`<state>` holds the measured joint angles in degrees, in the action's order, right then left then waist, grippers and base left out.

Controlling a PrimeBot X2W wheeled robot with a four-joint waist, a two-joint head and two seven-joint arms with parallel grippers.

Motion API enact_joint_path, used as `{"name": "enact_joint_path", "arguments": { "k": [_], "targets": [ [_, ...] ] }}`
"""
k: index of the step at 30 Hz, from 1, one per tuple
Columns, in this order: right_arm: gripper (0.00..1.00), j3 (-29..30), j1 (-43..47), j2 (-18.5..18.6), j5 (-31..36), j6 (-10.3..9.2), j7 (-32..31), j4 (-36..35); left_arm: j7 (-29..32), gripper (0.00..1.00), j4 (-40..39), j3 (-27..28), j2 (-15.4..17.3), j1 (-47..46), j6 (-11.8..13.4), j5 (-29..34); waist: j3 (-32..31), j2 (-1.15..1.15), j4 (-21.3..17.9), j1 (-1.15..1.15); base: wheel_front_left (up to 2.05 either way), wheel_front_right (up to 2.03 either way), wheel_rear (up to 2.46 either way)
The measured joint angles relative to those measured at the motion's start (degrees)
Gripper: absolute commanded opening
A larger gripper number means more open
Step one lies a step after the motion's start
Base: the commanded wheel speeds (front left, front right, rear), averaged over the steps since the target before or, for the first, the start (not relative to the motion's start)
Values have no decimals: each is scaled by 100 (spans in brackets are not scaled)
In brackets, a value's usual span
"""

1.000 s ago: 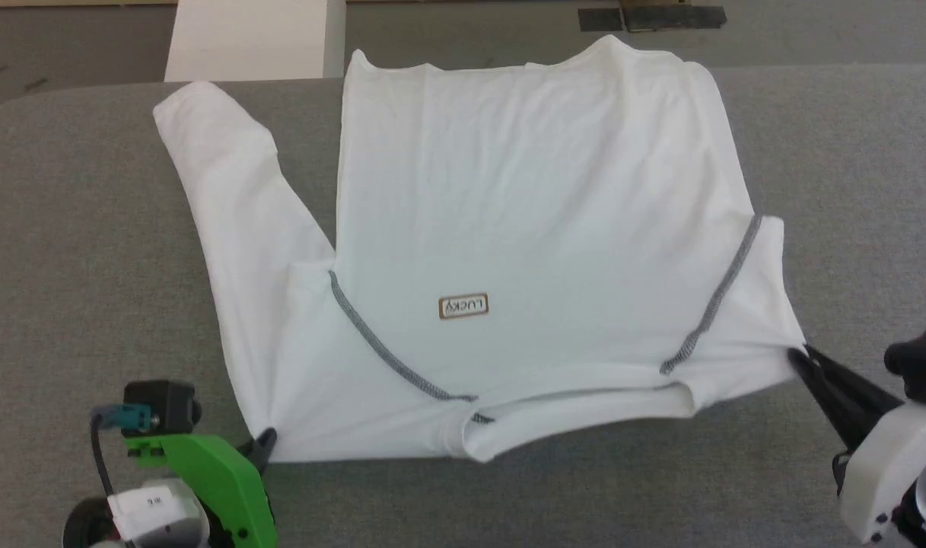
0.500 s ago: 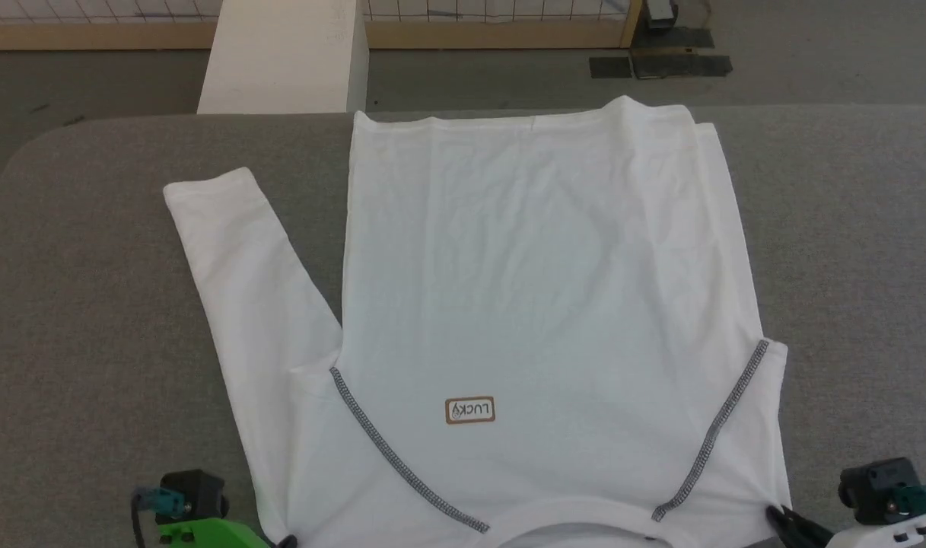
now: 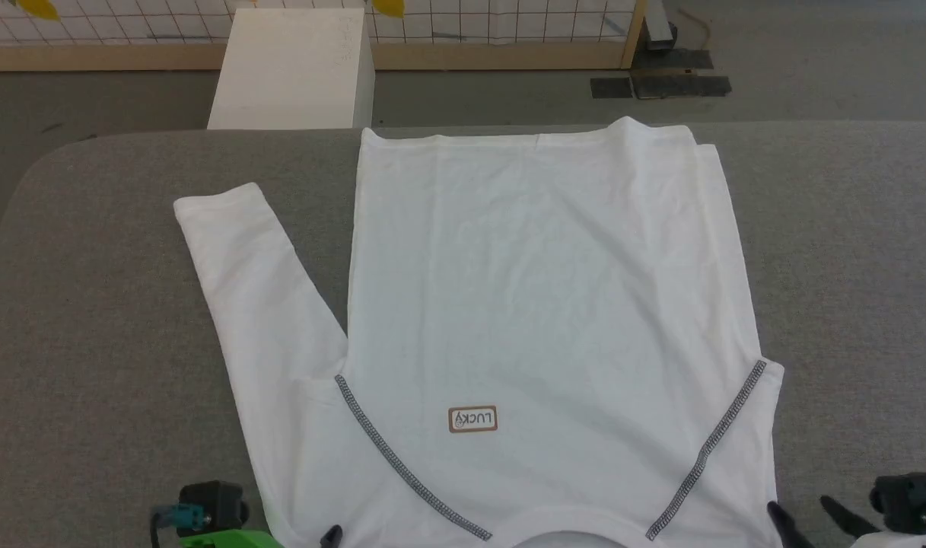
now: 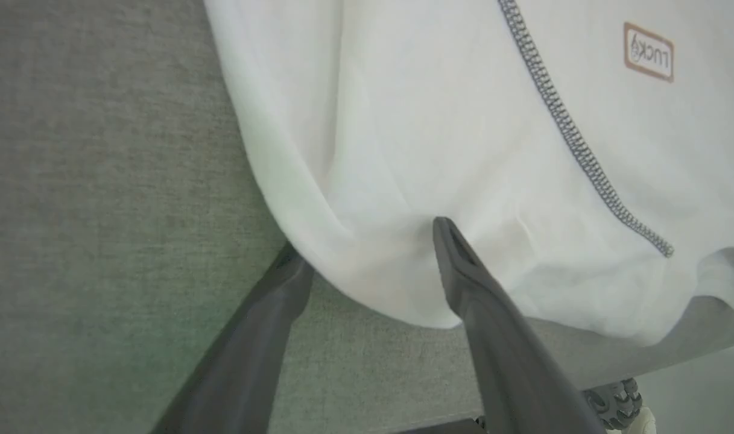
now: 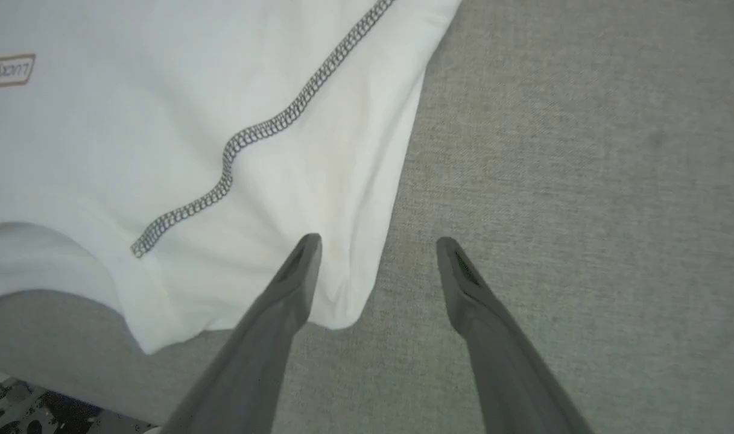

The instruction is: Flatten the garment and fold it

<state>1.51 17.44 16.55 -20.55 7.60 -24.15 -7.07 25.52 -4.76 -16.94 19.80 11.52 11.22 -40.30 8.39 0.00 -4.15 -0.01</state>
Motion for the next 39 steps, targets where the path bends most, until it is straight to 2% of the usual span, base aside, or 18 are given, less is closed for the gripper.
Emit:
{"name": "enact_joint_path", "arguments": {
  "k": [4, 9, 14, 19, 23, 27, 30, 32, 37, 39],
  "targets": [
    [100, 442, -8, -246, 102, -1, 464, -265, -396, 100, -103, 193, -45, -20, 44, 19, -61, 0, 10, 0, 0, 0, 0],
    [100, 734, -272, -541, 361, -2, 1388, -595, -1257, 100, -156, 472, 3, -532, 22, 432, 15, 0, -29, 0, 0, 0, 0],
    [100, 777, -828, -712, 719, -2, 2468, -571, -2013, 100, 152, 672, 338, -1517, -137, 1037, 231, 0, -94, 0, 0, 0, 0],
    [100, 491, -1437, -733, 755, -2, 3149, -379, -2283, 100, 764, 686, 709, -2541, -282, 1473, 562, 0, -183, 0, 0, 0, 0],
    [100, 179, -1872, -659, 725, -2, 3332, -270, -1964, 100, 1203, 635, 894, -3237, -370, 1617, 906, 0, -270, 1, 0, 0, 0],
    [100, -73, -2244, -553, 581, -2, 3376, -200, -1319, 100, 1569, 626, 1165, -3869, -519, 1605, 1287, 0, -382, 1, 0, 0, 0],
    [100, -222, -2451, -477, 476, -2, 3377, -143, -825, 100, 1707, 694, 1318, -4187, -509, 1550, 1567, 0, -481, 1, 0, 0, 0],
    [100, -279, -2557, -458, 375, -2, 3383, -92, -457, 100, 1778, 760, 1443, -4335, -394, 1528, 1743, 0, -550, 1, 0, 0, 0],
    [100, -512, -2716, -417, 280, -2, 3465, 59, 270, 100, 1866, 1115, 1767, -4536, 190, 1511, 2158, 0, -742, 1, 0, 0, 0],
    [100, -577, -2760, -416, 247, -2, 3505, 121, 491, 100, 1879, 1260, 1855, -4561, 342, 1433, 2280, 0, -818, 1, 0, 0, 0]
  ]
}}
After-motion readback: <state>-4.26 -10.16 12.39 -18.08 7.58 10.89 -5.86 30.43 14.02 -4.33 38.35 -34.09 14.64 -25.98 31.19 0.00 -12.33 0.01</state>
